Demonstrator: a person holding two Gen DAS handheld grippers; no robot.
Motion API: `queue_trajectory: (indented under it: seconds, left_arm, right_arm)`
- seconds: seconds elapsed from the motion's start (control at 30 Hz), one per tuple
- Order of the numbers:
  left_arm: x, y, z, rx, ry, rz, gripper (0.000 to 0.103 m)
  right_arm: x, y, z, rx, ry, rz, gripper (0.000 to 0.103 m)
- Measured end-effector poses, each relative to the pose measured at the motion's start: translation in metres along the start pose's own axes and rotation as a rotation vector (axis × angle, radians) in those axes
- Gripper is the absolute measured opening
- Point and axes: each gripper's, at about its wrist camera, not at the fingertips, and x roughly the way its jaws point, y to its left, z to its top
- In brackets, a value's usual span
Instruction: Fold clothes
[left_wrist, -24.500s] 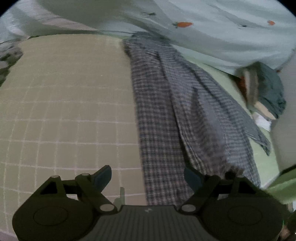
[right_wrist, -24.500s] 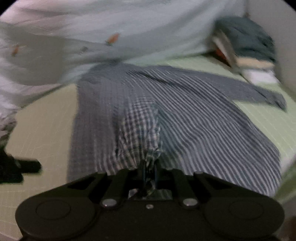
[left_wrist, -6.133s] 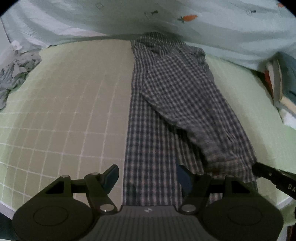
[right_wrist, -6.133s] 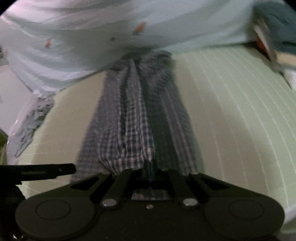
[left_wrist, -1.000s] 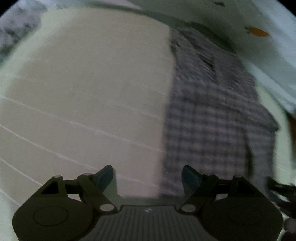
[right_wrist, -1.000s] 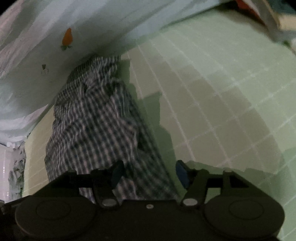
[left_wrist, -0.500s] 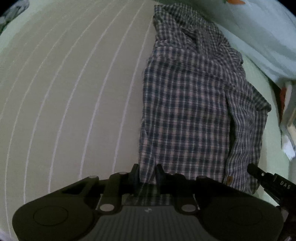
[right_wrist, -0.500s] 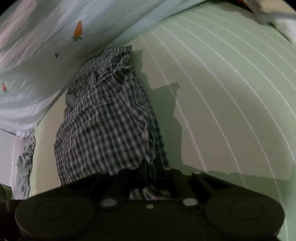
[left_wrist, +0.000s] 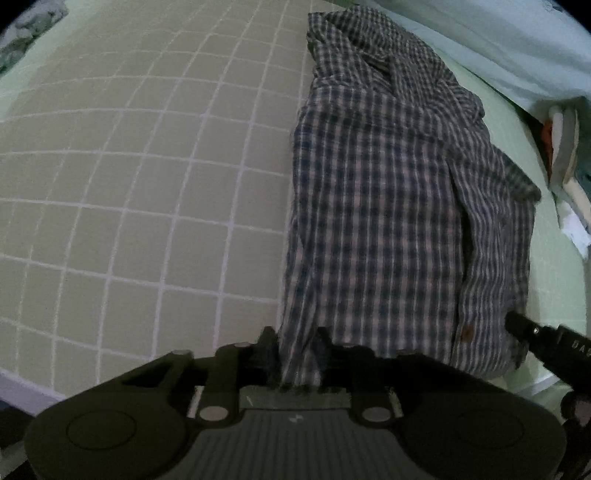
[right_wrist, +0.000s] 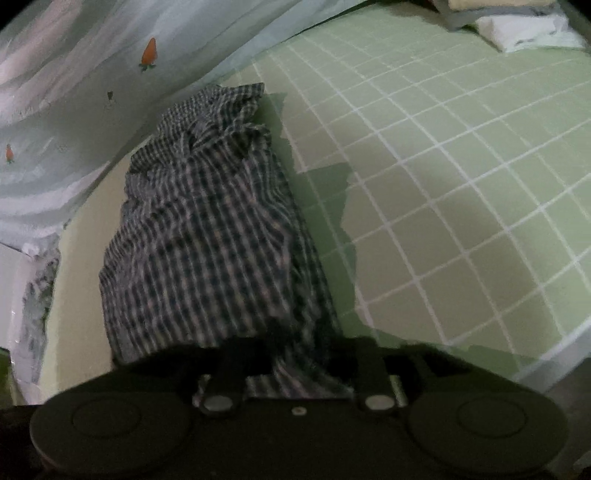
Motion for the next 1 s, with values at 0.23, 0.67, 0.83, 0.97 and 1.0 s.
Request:
queue_trajectory:
  seconds: [0.23,0.67,0.83,0.97,1.0]
  left_arm:
    - [-0.004,-0.002,-0.015,-0.01,0.015,-0.033,0.049]
    - [-0.004,-0.018,-0.003,-0.047,0.057,-0.225,0.009]
    - [-0.054,-0.017,0.005,-0.07,-0.017,-0.311,0.008]
    - [-0.076,-0.011,0.017,-0.183,-0.04,-0.394,0.008]
    - [-0.074,-0.007,0.02,-0.244,-0.024,-0.416,0.008]
  right_arm:
    - [-0.003,0.001,-0.012,-0.035,0.021,-0.028,0.063]
    - [-0.008,-0.016,-0.023,-0.008,0.123,0.124,0.011]
    - [-0.057,-0.012,-0.013,0.019,0.122,0.237,0.01]
    - [-0.081,-0.021,-0.004,0.115,0.116,0.318,0.01]
    - [-0.08,-0.024,-0.002,0.147,0.126,0.327,0.01]
